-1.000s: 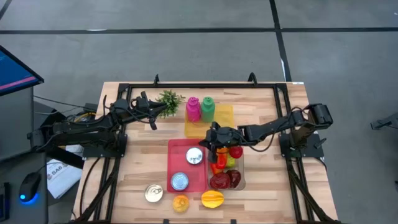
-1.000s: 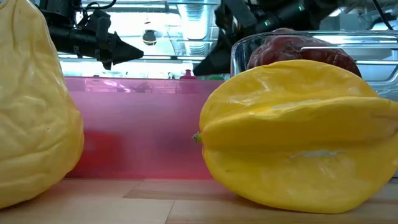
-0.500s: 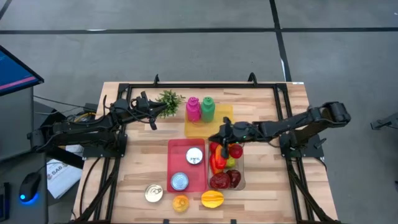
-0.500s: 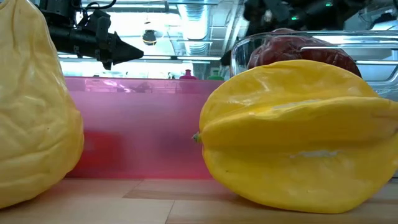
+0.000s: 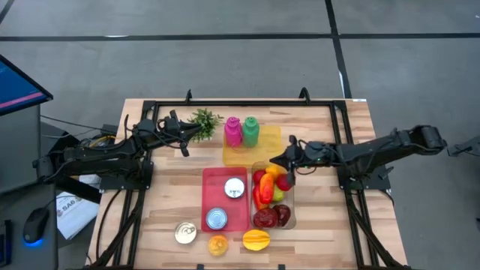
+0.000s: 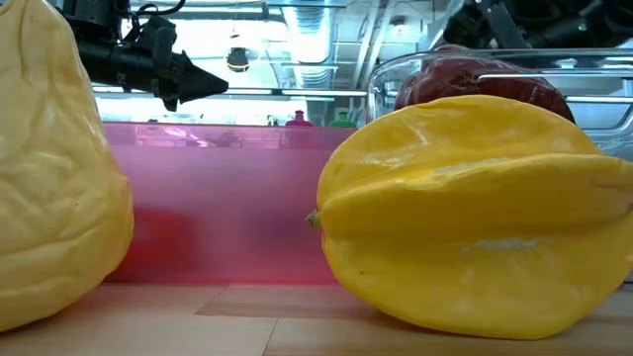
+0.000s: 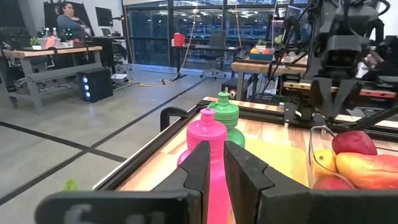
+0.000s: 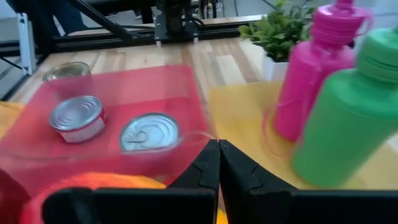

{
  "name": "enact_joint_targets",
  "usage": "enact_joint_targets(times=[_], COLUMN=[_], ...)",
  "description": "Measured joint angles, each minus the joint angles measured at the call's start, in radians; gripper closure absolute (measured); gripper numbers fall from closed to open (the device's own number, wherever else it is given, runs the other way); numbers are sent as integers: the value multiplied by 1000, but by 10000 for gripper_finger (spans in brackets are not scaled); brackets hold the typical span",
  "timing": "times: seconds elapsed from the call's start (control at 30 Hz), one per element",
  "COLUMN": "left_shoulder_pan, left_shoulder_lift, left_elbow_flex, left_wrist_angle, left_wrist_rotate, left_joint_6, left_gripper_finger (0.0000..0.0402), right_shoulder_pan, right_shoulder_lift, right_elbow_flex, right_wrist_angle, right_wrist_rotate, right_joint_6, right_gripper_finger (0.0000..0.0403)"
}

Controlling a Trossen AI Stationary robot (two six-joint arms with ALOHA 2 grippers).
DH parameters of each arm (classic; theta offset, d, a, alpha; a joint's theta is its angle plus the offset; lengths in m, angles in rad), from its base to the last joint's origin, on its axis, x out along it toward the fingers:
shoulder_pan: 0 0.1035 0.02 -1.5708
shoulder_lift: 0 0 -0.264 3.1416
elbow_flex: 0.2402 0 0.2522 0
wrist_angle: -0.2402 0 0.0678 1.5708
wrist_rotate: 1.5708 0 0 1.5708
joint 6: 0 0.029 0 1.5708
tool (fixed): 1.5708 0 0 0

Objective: Pick & Place Food Item
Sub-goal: Put the blue and pink tuna can into the red bin

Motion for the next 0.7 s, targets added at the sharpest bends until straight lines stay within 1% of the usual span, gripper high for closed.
enact_joint_targets(times=[0.2, 0.43, 0.6, 0.7], left_shoulder_pan=[0, 0, -1, -22], left_shoulder_lift=[0, 0, 0, 0], left_elbow_flex=[0, 0, 0, 0], left_wrist_angle=[0, 2, 0, -1], left_wrist_rotate=[0, 0, 0, -1], left_joint_6=[0, -1, -80, -126], left_gripper_finger=[367, 367, 367, 367], right_shoulder_pan=[-42, -83, -86, -86], right_shoulder_lift=[-81, -165, -205, -212], right_elbow_flex=[-79, -86, -86, -86], right_wrist_angle=[41, 65, 66, 65], right_wrist_rotate=[0, -1, -1, -1], right_joint_6=[-73, -135, -136, -135], right_gripper_finger=[403, 403, 403, 403])
